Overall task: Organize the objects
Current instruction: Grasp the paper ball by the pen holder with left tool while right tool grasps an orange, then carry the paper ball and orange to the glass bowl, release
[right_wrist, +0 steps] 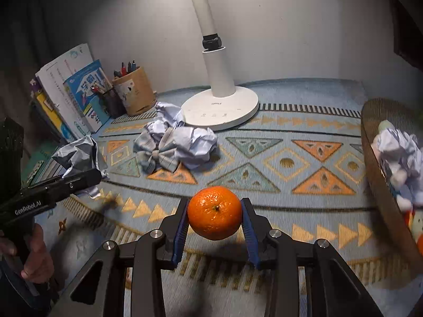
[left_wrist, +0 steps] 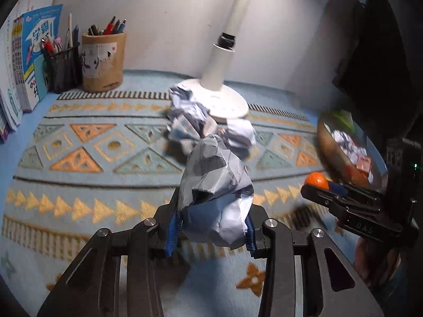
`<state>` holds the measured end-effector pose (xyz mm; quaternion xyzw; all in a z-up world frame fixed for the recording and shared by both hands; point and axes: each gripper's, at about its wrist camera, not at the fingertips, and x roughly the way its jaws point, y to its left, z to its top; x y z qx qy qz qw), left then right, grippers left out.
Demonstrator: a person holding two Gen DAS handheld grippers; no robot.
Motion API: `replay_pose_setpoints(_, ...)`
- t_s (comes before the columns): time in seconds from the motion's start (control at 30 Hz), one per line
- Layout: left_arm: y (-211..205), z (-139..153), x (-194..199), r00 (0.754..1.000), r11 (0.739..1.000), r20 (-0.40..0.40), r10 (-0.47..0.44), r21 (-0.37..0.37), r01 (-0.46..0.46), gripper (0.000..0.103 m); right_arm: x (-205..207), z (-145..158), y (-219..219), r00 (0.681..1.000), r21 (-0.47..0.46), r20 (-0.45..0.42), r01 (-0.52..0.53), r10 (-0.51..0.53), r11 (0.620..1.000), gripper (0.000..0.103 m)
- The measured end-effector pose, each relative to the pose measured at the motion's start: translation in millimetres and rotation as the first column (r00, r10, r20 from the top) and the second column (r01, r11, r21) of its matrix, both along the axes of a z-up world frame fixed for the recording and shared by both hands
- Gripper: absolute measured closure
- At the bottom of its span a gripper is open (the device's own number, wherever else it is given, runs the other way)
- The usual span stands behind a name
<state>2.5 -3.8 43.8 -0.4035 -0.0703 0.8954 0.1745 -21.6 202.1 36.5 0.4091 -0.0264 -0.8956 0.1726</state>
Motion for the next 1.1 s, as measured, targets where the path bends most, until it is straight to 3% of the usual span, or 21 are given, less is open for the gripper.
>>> replay_pose_setpoints(0.17, 24.0, -18.6, 20.6, 0.999, 1.0, 0.03, -0.028, -0.006, 0.028, 0.067, 32.2, -25.0, 5.8, 0.997, 0.008, 0.074, 0.006, -0.006, 1.0, 0.066)
replay_pose_setpoints(0.27, 37.7, -21.0, 31.8, 1.0, 0.998, 0.022, -0.017, -0.059, 0.018, 0.067, 45.8, -27.2, 9.3, 0.996, 0.015, 0.084, 0.003, -0.005, 1.0, 0.066)
replay_pose_setpoints(0.4, 40.4, -24.0, 34.9, 0.999, 0.998, 0.035, 0.008, -0.062, -0.005, 0.067, 52.9, -29.6, 12.4, 0.995, 0.027, 0.1, 0.003, -0.006, 1.0, 0.065)
replay_pose_setpoints(0.57, 43.3, -26.9, 33.2, 0.999, 0.993, 0.023, 0.037, -0.111, -0.034, 0.067, 57.3, -29.2, 15.3, 0.995, -0.01, 0.099, 0.0, 0.0, 1.0, 0.061)
replay_pose_setpoints(0.77, 53.1, -28.7, 33.8, 0.999, 0.983, 0.009, 0.04, -0.18, -0.037, 0.067, 57.7, -28.9, 8.2, 0.996, 0.031, 0.082, 0.019, -0.022, 0.999, 0.061)
replay_pose_setpoints(0.9, 53.6, -29.0, 33.8, 0.999, 0.982, 0.009, 0.04, -0.185, -0.037, 0.067, 59.2, -28.6, 5.1, 0.998, 0.064, 0.062, 0.024, -0.027, 0.998, 0.064)
replay_pose_setpoints(1.1, 56.4, -29.4, 34.7, 0.999, 0.978, 0.005, 0.046, -0.202, -0.044, 0.067, 63.9, -21.8, 16.2, 0.998, 0.011, 0.043, 0.033, -0.034, 0.999, 0.065)
